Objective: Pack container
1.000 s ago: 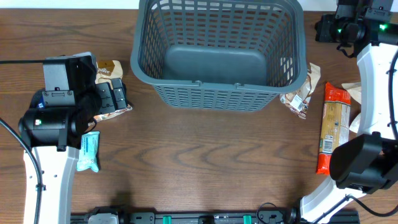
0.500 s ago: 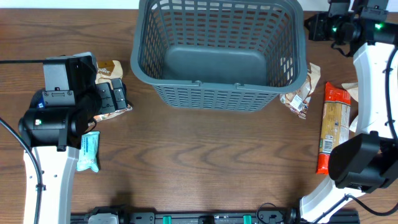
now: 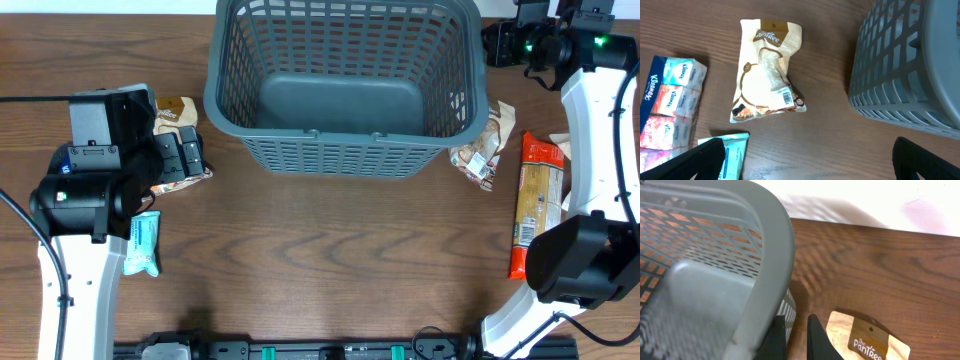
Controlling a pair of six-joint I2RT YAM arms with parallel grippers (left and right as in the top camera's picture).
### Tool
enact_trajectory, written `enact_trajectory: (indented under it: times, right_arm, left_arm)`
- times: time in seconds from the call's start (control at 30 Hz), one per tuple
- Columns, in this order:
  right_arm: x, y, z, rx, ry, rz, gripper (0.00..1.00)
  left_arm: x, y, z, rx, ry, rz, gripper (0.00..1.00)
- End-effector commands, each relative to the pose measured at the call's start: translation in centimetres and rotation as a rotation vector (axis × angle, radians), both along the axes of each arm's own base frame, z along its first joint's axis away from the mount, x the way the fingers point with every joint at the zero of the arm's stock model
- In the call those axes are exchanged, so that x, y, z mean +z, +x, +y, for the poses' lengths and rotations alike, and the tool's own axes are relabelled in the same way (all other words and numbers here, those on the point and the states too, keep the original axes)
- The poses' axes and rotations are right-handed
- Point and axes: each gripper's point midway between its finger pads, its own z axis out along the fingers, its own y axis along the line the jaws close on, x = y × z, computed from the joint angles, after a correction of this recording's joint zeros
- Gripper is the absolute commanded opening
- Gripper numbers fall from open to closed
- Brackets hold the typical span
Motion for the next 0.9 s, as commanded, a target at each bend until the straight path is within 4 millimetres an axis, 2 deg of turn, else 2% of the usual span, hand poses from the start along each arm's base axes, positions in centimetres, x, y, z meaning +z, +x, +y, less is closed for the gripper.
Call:
enact_trajectory:
  times: [0.0,0.4,0.67,0.7,0.73,0.8,0.83,0.87]
  right_arm:
    - [0.3,0.0,2.4,0.091,0.03,-0.015,0.01]
    - [0.8,-0.4,3.7,0.175,0.061,-0.039,0.01]
    - [0.7,-0.4,3.7,0.174,0.062,-0.039,0.01]
    - [0.6,-0.3,3.5,0.155,0.056,-0.033,0.06]
    - [0.3,-0.1,2.7,0.104,0.039,-0.018,0.17]
    - [-0.5,0.4,0.1,-0.069,-0.008,0.028,0.18]
    - [-0.9,0.4,-1.2,-0.156,-0.031,0.051,0.27]
    - [-1.1,0.3,-2.1,-0.207,-0.05,0.064,0.4]
  left_arm:
    - [0.8,0.1,0.3,-0.001,0.024,-0.015,0.99]
    - [0.7,0.1,0.3,-0.001,0.024,-0.015,0.99]
    - [0.7,0.1,0.4,-0.002,0.029,-0.015,0.99]
    - [0.7,0.1,0.4,0.001,0.032,-0.015,0.99]
    - [0.7,0.1,0.4,0.001,0.032,-0.015,0.99]
    - [0.7,0.1,0.4,0.001,0.032,-0.015,0.99]
    - [0.7,0.1,0.4,0.001,0.032,-0.015,0.99]
    - [0.7,0.1,0.4,0.001,0.032,-0.015,0.99]
